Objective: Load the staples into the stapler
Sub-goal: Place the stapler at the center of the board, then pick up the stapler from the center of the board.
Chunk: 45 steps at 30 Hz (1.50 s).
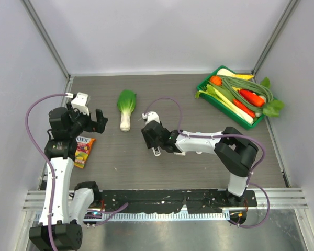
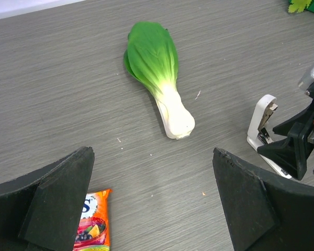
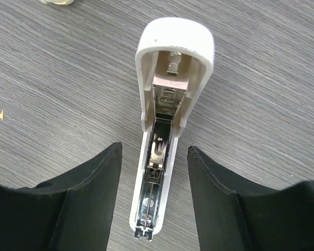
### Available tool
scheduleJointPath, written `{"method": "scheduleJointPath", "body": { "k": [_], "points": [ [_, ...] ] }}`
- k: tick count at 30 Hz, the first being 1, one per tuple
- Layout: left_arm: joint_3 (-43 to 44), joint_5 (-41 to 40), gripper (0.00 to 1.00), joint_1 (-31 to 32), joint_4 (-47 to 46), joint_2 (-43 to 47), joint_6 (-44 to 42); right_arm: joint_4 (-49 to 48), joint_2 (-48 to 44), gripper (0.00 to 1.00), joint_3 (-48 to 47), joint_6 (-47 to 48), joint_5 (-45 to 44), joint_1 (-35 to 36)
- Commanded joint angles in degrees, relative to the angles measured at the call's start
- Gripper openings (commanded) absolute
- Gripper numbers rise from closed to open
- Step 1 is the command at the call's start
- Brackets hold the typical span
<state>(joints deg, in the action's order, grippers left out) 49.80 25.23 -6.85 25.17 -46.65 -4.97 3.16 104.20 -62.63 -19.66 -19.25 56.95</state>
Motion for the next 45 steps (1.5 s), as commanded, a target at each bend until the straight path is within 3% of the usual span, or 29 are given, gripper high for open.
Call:
{"method": "scheduleJointPath", "body": {
  "k": [1, 5, 9, 13, 15, 18, 22, 28, 31, 39, 45],
  "points": [
    [0.2, 1.0, 1.0, -0.4, -1.5, 0.3, -0.2, 1.0, -4.4, 0.59, -2.1, 1.2, -1.7, 0.4],
    [1.1, 1.8, 1.0, -0.4, -0.3, 0.3, -1.4, 4.2, -8.0, 0.59, -3.3, 7.3, -0.9, -0.3],
    [3.5, 5.9, 1.0, -0.4, 1.3, -0.2, -4.2, 7.5, -17.8, 0.62, -3.1, 16.3, 11.0, -2.8],
    [6.6, 12.5, 1.0, 1.0, 1.5, -3.3, -5.3, 12.2, -27.9, 0.64, -1.5, 23.8, 21.2, -9.8],
    [9.4, 17.9, 1.0, 2.6, 2.2, -4.9, -7.5, 13.5, -31.7, 0.65, 0.0, 25.3, 21.8, -14.0],
    [13.9, 17.9, 1.0, 9.5, 2.3, -9.3, -11.4, 14.9, -38.7, 0.66, 3.5, 27.1, 24.6, -24.8],
    [21.8, 8.7, 1.0, 26.2, 6.2, -18.4, -20.6, 16.6, -45.8, 0.67, 7.4, 28.1, 27.1, -38.6],
    [34.0, -1.1, 1.0, 45.6, 13.7, -36.2, -41.3, 18.8, -51.6, 0.7, 11.6, 27.3, 26.0, -53.7],
    [40.5, -1.0, 1.0, 51.6, 19.1, -46.0, -52.0, 19.3, -51.7, 0.7, 11.6, 26.3, 28.5, -62.7],
    [54.7, -2.3, 1.0, 60.5, 26.0, -65.3, -72.0, 19.7, -52.0, 0.7, 12.0, 26.1, 32.9, -71.2],
    [64.6, 0.4, 1.0, 61.4, 27.8, -75.5, -77.1, 20.5, -52.4, 0.69, 12.2, 25.6, 36.3, -77.4]
  ]
}}
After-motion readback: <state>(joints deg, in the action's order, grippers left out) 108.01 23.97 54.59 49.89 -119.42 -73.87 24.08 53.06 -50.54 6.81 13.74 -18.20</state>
